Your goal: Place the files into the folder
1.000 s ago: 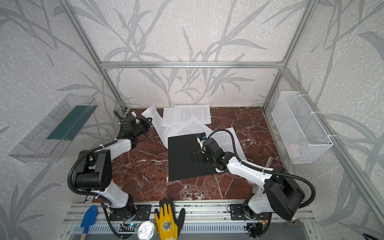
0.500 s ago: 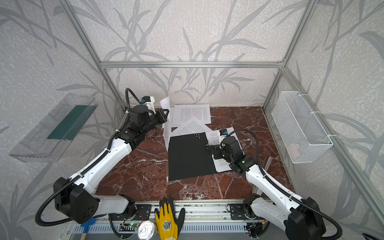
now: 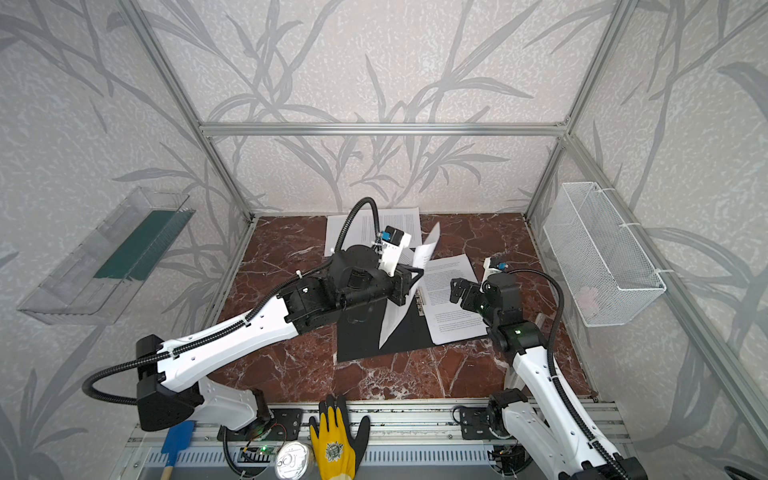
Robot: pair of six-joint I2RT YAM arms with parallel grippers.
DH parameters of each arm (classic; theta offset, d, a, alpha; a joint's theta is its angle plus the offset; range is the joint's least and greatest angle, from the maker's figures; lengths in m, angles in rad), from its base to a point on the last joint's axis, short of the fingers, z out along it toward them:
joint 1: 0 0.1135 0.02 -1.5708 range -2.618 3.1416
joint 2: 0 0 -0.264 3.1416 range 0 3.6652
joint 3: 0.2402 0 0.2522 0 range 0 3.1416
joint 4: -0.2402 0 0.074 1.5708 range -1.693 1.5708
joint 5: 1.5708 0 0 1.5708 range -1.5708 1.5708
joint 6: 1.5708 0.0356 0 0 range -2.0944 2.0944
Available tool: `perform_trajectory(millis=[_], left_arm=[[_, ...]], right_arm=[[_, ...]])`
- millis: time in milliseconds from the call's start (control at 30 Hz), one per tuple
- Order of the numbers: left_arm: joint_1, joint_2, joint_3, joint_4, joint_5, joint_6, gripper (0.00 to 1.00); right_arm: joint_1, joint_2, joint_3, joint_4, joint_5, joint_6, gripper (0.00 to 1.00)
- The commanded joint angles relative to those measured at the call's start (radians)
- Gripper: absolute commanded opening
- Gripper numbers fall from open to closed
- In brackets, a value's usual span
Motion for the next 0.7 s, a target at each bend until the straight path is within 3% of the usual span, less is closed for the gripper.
perform_trajectory(millis=[0, 200, 300, 467, 667], left_arm=[[-0.041, -0.033, 0.029, -0.015, -0.038, 0.027, 0.00], [-0.050, -0.055, -0.019, 0.010, -0.064, -0.029, 0.00], [0.008, -0.054, -0.056, 0.000, -0.074, -0.079, 0.00], [0.233, 0.002, -0.145, 0.086, 0.167, -0.233, 0.00], [0.418, 0.208, -0.099, 0.085, 0.349, -0.253, 0.00]], right_arm=[[-0.031, -0.015, -0.020, -0.022, -0.027, 0.030, 0.99], [-0.056, -0.038, -0.027, -0.034, -0.010, 0.036, 0.99], [-0.060, -0.062, -0.034, -0.035, 0.001, 0.030, 0.99], [-0.062, -0.097, -0.028, -0.044, 0.001, 0.008, 0.99], [-0.062, -0.082, -0.043, -0.001, -0.070, -0.029, 0.99]])
